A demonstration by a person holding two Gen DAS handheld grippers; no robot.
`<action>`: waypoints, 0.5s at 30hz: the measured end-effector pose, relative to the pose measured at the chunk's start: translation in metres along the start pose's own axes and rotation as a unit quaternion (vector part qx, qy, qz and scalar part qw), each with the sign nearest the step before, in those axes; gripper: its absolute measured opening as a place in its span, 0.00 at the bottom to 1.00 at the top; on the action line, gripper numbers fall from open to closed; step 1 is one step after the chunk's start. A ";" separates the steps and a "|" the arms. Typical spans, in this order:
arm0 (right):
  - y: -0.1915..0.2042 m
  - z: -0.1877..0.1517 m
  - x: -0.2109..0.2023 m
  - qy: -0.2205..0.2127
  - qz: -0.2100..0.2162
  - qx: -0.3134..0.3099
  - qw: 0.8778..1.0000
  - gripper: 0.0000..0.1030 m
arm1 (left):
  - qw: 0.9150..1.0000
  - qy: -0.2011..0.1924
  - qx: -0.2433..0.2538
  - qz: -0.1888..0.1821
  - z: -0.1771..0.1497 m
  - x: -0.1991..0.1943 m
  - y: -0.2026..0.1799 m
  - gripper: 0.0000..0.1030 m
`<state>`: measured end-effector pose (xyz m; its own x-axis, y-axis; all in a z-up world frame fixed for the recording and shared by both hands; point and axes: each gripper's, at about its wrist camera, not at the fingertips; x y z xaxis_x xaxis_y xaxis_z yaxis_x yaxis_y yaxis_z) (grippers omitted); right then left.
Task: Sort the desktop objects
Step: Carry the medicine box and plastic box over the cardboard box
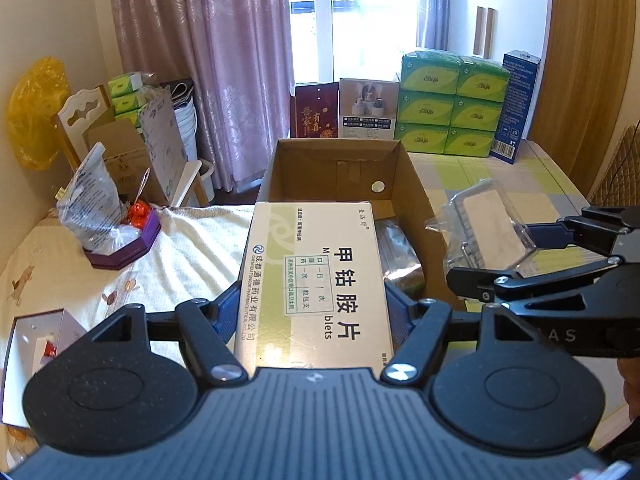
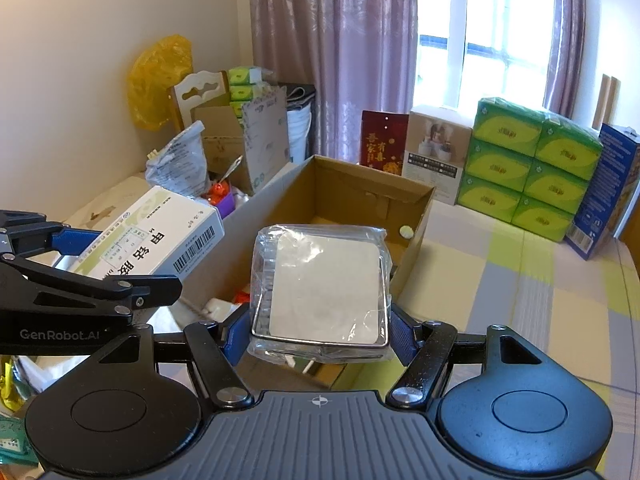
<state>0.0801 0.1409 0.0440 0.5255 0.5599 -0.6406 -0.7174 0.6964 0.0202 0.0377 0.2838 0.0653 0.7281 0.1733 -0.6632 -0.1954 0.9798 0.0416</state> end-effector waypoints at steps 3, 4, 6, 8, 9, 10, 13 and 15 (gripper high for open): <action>-0.002 0.005 0.008 0.003 -0.005 -0.002 1.000 0.64 | 1.000 0.002 0.005 0.001 0.007 0.009 0.003 0.65; -0.002 0.006 0.011 0.004 -0.005 -0.003 1.000 0.64 | 1.000 0.003 0.006 0.002 0.008 0.012 0.004 0.65; -0.004 0.007 0.017 0.007 -0.007 -0.005 1.000 0.64 | 1.000 0.006 0.006 0.002 0.011 0.019 0.007 0.65; -0.005 0.008 0.022 0.010 -0.007 -0.005 1.000 0.64 | 1.000 0.009 0.006 0.001 0.014 0.024 0.010 0.65; -0.006 0.009 0.025 0.011 -0.007 -0.005 1.000 0.64 | 1.000 0.011 0.007 0.002 0.015 0.027 0.011 0.65; -0.007 0.010 0.027 0.012 -0.008 -0.006 1.000 0.64 | 1.000 0.013 0.008 0.002 0.015 0.029 0.012 0.65; -0.010 0.012 0.034 0.015 -0.008 -0.008 1.000 0.64 | 1.000 0.018 0.009 0.003 0.016 0.037 0.015 0.65; -0.012 0.014 0.039 0.017 -0.008 -0.008 1.000 0.64 | 1.000 0.021 0.007 0.003 0.017 0.042 0.018 0.65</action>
<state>0.1155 0.1606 0.0298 0.5210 0.5329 -0.6668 -0.7163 0.6977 -0.0021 0.0759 0.3100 0.0515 0.6988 0.1750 -0.6936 -0.1895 0.9803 0.0565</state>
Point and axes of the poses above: each gripper's, at about its wrist camera, not at the fingertips, and x roughly the way its jaws point, y to its left, z to its top, and after that the axes turned 1 degree about -x, right-handed
